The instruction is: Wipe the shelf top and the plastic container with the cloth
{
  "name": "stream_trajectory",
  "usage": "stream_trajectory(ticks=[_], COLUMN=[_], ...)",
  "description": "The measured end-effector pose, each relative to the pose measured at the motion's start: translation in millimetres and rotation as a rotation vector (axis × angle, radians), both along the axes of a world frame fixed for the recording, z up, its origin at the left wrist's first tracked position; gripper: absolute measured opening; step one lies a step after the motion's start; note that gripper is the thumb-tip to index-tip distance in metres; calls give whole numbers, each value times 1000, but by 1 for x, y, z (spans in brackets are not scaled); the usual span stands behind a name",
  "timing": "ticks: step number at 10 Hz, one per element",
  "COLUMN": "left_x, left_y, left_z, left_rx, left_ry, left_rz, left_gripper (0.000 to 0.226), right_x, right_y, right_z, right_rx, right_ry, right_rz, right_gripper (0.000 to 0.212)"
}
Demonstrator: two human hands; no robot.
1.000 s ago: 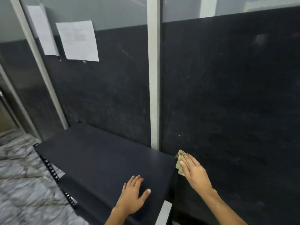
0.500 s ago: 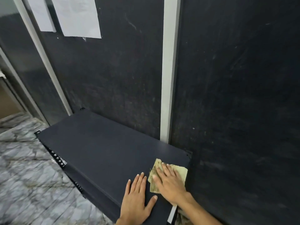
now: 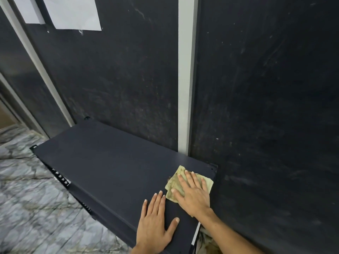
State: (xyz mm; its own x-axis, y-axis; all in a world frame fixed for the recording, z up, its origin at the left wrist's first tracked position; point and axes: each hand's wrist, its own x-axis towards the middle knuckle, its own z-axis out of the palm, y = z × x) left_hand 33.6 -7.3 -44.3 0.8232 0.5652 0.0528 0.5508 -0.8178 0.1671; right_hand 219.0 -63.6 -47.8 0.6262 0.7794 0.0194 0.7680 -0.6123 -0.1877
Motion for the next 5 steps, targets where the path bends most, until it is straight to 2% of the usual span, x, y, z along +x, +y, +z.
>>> stream_trajectory(ticks=[2,3,4,5], left_x=[4,7,13,15], left_y=[0,4,3,18], left_z=[-1,3,-17,-18], left_rx=[7,27,-10,171], left_ry=[-6,-81,-218,-313], left_rz=[-12,-11,-42,-162], left_gripper=[84,85,86,68], right_x=[4,1,2,-4], right_y=[-1,-1,-9,-35], right_z=[-3,-1,9,15], right_rx=[17,23,110,400], right_ry=[-43,-20,15,-1], right_rz=[12,22,47,50], right_gripper=[78,78,73,65])
